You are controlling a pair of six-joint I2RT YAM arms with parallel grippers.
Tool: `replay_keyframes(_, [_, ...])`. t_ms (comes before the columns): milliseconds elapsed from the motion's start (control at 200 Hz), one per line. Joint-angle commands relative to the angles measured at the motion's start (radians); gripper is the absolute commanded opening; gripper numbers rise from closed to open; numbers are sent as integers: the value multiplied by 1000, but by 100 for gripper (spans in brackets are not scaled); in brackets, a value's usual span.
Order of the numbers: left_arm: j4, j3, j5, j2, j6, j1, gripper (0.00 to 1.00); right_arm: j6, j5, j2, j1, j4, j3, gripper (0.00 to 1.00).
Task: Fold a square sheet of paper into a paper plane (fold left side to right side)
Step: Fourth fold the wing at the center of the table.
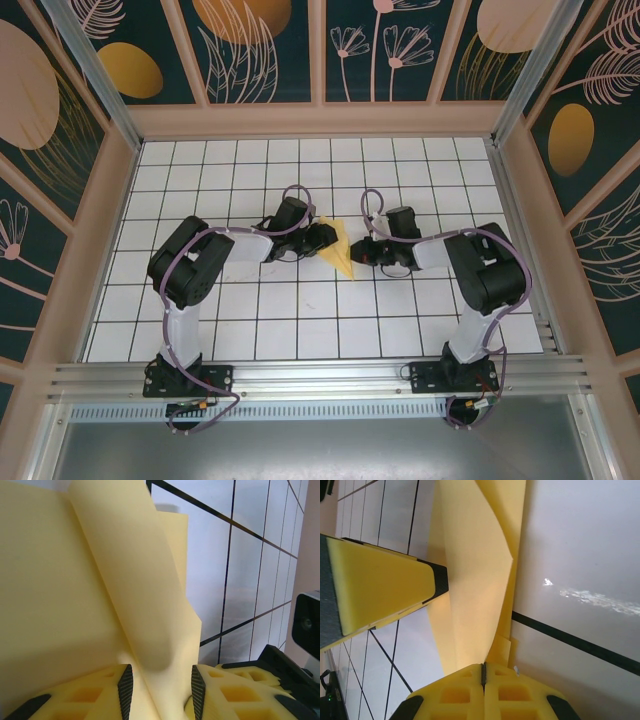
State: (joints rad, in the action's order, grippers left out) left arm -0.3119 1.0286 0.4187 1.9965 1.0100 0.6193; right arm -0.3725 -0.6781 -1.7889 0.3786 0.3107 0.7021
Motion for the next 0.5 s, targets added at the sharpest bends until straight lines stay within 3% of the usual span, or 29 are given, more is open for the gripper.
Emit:
replay_keyframes(0, [51, 5, -19, 15, -21, 5, 39, 27, -3, -25, -5, -21, 26, 6])
replay_keyframes(495, [46, 5, -18, 15, -21, 7, 39, 47, 7, -51, 5, -67, 65, 6])
